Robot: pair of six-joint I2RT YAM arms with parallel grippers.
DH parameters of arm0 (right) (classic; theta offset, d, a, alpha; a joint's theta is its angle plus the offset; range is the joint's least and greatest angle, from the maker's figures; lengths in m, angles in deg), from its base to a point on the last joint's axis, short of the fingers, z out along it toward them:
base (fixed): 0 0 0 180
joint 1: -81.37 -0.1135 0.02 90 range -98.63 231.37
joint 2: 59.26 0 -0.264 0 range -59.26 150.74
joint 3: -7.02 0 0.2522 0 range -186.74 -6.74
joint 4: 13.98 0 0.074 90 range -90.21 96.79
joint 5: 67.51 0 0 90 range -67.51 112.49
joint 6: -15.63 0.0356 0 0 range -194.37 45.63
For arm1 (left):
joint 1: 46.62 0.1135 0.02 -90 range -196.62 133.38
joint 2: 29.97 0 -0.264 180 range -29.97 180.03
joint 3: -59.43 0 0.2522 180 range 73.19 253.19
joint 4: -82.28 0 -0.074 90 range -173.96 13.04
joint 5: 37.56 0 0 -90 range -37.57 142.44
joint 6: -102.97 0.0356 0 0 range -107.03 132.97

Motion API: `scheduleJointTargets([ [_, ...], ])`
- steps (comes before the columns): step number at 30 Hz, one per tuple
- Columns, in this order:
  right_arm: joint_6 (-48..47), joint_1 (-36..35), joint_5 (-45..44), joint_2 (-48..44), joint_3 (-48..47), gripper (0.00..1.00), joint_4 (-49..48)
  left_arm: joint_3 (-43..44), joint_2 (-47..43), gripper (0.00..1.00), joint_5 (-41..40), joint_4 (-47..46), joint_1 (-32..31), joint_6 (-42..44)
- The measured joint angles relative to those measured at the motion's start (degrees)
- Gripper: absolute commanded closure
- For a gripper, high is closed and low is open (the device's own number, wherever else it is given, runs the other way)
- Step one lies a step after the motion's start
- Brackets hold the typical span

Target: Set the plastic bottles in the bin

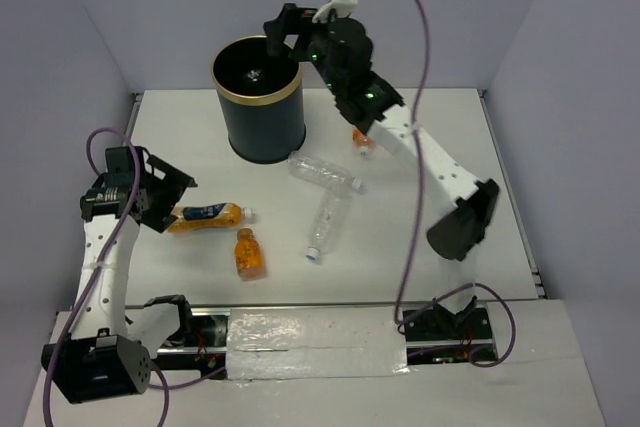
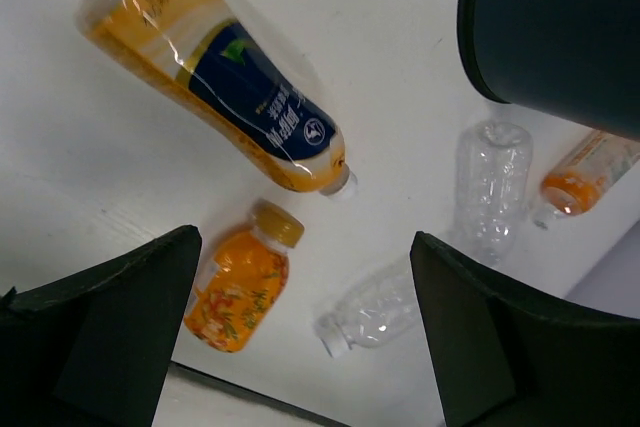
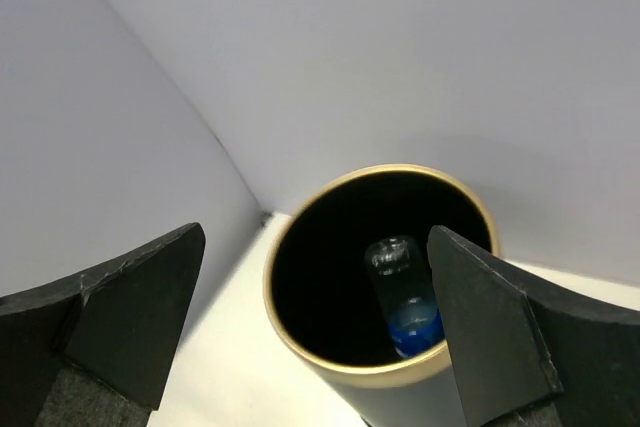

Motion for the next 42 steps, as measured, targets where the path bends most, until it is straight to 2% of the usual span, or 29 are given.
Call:
scheduleJointTargets([
  [4,-0.90,-0.02,-1.01,-18.34,16.04,0.00,-1.31,-5.01,-0.39,0.01,4.37,-1.44,0.00,-5.97],
  [6,-0.81,0.00,-1.31,-24.55,20.13,0.00,-1.31,-6.47,0.98,0.01,5.70,-1.64,0.00,-9.01],
  [13,0.28,0.00,-1.97,-36.26,33.24,0.00,-0.09,-7.23,8.35,0.01,5.46,-4.70,0.04,-19.87],
  [18,0.59,-0.02,-3.26,-37.31,39.28,0.00,3.17,-7.13,10.86,0.01,2.69,-4.37,0.04,-25.68],
  [24,1.46,0.00,-3.52,-37.29,40.85,0.00,5.57,-3.41,18.08,0.01,0.28,-1.79,0.02,-29.57],
  [29,2.38,-0.02,-3.74,-37.38,41.90,0.00,6.16,-3.82,19.04,0.01,-0.50,-2.60,-0.37,-31.89],
  [42,4.02,0.00,-4.42,-40.50,46.77,0.00,8.72,-4.26,27.47,0.01,-3.02,-7.10,-5.64,-36.33],
])
